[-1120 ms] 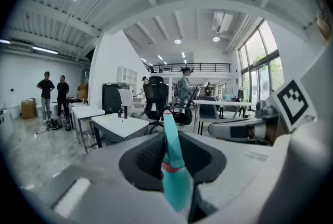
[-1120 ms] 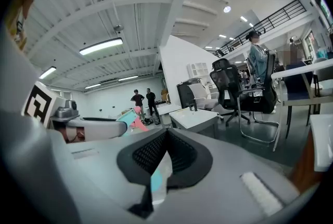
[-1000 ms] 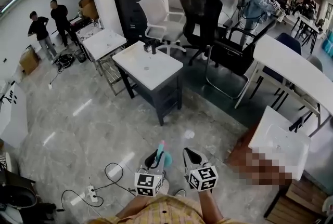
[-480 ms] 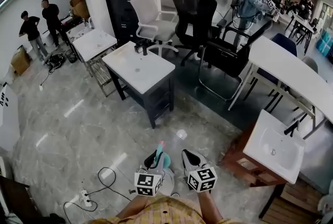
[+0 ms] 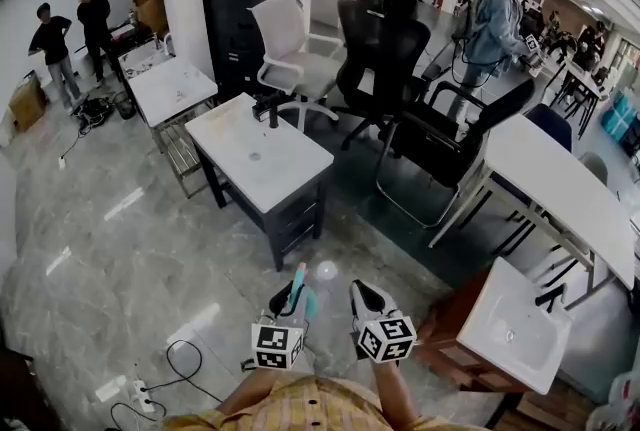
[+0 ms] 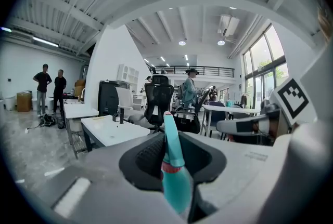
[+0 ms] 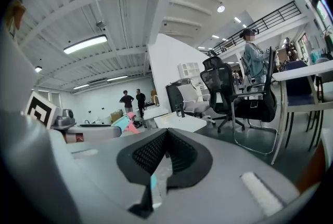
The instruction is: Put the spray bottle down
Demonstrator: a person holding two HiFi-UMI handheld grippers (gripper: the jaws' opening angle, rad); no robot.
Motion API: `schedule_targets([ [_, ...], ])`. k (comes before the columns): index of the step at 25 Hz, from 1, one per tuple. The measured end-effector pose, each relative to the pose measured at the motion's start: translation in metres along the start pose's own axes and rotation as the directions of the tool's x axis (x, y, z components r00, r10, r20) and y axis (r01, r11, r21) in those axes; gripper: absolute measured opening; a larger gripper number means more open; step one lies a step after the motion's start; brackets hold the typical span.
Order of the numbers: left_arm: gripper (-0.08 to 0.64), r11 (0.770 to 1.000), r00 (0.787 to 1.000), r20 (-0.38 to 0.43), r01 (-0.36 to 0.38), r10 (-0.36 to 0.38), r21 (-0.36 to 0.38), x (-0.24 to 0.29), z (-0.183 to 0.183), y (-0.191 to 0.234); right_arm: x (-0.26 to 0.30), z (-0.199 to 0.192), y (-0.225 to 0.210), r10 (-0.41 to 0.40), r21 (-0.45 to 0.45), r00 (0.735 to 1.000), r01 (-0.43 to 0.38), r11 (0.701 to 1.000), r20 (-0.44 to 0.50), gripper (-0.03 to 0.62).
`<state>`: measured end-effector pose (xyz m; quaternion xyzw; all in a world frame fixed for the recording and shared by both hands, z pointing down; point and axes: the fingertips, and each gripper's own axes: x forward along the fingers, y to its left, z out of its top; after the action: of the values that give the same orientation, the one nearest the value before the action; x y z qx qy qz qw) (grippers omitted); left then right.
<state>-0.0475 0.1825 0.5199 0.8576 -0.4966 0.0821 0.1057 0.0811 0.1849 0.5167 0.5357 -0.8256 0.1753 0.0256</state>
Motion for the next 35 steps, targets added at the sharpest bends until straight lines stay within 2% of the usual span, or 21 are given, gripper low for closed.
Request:
schedule_targets([
  [10, 0.089, 1.0, 1.0, 0.008, 0.03, -0.03, 0.001, 0.103, 0.041, 0.071, 0.106, 0.051, -0.042, -0.066, 0.022, 0.997, 0.065, 0.998, 0.04, 0.002],
  [17, 0.089, 0.999, 0.999, 0.026, 0.045, -0.045, 0.018, 0.148, 0.062, 0.115, 0.172, 0.073, -0.051, -0.097, -0.026, 0.995, 0.098, 0.995, 0.038, 0.002],
  [24, 0.089, 0.998, 0.997, 0.049, 0.061, -0.061, 0.003, 0.172, 0.077, 0.141, 0.203, 0.083, -0.05, -0.101, -0.031, 0.994, 0.102, 0.994, 0.051, 0.002],
  [35, 0.089, 0.991, 0.995, 0.058, 0.087, -0.081, -0.098, 0.185, 0.075, 0.158, 0.24, 0.091, -0.052, -0.105, -0.055, 0.994, 0.105, 0.993, 0.005, 0.002],
])
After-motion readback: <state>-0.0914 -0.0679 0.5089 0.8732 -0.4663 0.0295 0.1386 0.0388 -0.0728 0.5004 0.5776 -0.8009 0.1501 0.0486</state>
